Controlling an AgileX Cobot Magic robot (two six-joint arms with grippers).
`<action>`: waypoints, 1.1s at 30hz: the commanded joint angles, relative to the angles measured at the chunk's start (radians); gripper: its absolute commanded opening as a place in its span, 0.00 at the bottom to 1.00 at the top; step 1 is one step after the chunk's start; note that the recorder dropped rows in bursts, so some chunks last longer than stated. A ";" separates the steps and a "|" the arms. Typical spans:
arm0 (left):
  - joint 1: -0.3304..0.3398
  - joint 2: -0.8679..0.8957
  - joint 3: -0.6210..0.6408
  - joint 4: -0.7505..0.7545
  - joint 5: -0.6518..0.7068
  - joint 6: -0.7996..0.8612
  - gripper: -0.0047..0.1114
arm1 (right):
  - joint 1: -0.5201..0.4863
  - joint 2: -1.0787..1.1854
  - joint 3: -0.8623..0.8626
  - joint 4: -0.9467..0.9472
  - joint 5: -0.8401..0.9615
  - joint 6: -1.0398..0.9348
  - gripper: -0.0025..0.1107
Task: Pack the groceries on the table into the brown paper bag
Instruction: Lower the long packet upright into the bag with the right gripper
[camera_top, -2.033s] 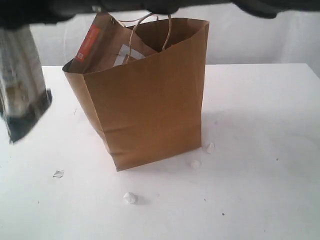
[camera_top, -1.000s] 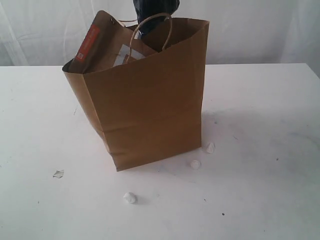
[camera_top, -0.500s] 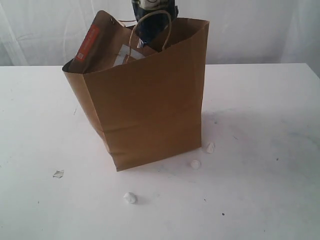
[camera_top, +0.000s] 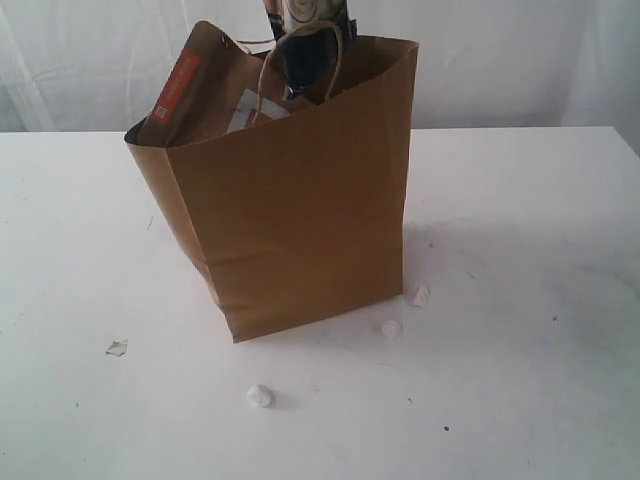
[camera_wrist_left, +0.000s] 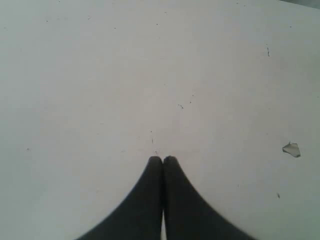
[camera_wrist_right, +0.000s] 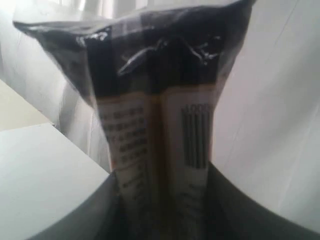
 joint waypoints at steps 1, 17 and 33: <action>-0.007 -0.009 0.005 0.004 -0.004 -0.003 0.04 | -0.010 0.004 -0.017 0.003 -0.121 -0.013 0.02; -0.007 -0.009 0.005 0.007 -0.004 -0.003 0.04 | -0.029 0.109 -0.015 0.005 -0.007 -0.013 0.02; -0.007 -0.009 0.005 0.009 -0.004 -0.003 0.04 | -0.124 0.140 -0.015 -0.070 0.278 -0.013 0.02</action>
